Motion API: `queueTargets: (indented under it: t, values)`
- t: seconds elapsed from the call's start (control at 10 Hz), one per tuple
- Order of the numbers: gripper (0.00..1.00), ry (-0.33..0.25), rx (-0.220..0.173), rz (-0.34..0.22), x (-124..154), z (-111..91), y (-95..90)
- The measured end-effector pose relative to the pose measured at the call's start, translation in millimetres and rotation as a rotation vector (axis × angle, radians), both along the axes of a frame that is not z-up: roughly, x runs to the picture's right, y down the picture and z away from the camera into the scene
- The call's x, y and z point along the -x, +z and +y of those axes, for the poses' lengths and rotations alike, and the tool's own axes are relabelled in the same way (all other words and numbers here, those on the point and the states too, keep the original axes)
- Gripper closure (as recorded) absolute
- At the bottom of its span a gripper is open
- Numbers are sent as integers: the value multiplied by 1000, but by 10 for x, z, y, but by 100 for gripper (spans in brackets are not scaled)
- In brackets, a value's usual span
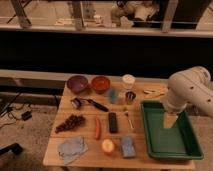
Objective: Place brush in table surface
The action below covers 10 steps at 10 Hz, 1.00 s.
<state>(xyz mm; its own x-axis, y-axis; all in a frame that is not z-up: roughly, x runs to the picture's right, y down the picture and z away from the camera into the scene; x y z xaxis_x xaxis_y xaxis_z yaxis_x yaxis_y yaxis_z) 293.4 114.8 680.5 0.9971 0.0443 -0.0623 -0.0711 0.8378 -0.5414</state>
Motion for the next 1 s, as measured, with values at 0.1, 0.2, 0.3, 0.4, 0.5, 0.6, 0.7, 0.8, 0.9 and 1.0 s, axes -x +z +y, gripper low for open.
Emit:
queueTargets:
  t: [0.1, 0.2, 0.3, 0.4, 0.5, 0.6, 0.7, 0.8, 0.9, 1.0]
  values:
    - [20, 0, 0, 0, 0, 0, 0]
    - [20, 0, 0, 0, 0, -1, -1]
    - [20, -1, -2, 1, -1, -10, -9]
    - [20, -1, -2, 1, -1, -9, -8]
    - [20, -1, -2, 1, -1, -9, -8]
    - [20, -1, -2, 1, -1, -8, -8]
    - [20, -1, -2, 1, -1, -5, -8]
    - [20, -8, -5, -11, 16, 1, -13]
    - [20, -15, -8, -35, 92, 23, -32]
    - [20, -26, -15, -64, 223, 33, -45]
